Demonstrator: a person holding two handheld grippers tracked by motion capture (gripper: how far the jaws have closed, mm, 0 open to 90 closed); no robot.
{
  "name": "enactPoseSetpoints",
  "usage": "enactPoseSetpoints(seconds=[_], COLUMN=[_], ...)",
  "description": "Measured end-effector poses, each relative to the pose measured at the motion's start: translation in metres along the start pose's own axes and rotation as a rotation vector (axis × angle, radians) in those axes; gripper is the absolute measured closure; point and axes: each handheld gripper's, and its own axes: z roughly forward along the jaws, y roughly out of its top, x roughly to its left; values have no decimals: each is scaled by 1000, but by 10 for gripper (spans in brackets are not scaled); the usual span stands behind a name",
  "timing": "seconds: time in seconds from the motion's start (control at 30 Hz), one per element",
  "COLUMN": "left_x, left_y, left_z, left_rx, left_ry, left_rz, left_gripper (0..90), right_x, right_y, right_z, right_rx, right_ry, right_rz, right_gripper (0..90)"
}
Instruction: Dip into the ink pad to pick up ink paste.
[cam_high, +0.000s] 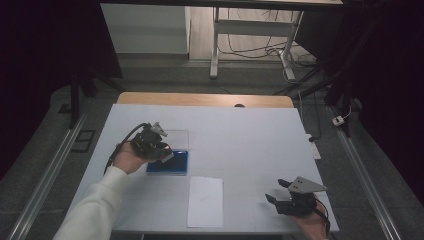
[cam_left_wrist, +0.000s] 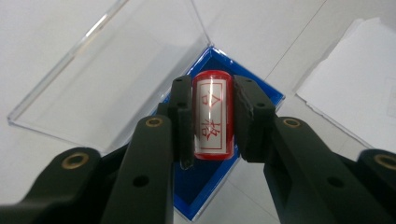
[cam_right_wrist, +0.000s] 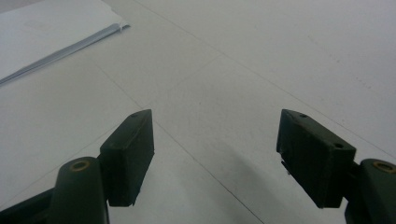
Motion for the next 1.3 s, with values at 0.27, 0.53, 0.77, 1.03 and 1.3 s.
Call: enactPoseSetpoints(seconds=[0.27, 0.53, 0.77, 1.03, 1.3], left_x=[3, 3, 3, 3, 4], left_y=[-5, -6, -5, -8, -7], left_z=[10, 22, 25, 30, 30], left_rx=[18, 47, 56, 71, 82], left_ry=[-5, 2, 2, 1, -2], left_rz=[-18, -16, -15, -18, -27], left_gripper=[702, 702, 702, 702, 702], right_x=[0, 0, 0, 0, 0], right_y=[0, 0, -1, -1, -1], right_z=[0, 0, 0, 1, 1], right_rx=[-3, 5, 7, 7, 8], right_ry=[8, 3, 9, 7, 9], right_rz=[1, -1, -1, -2, -4], right_gripper=[273, 273, 273, 273, 273])
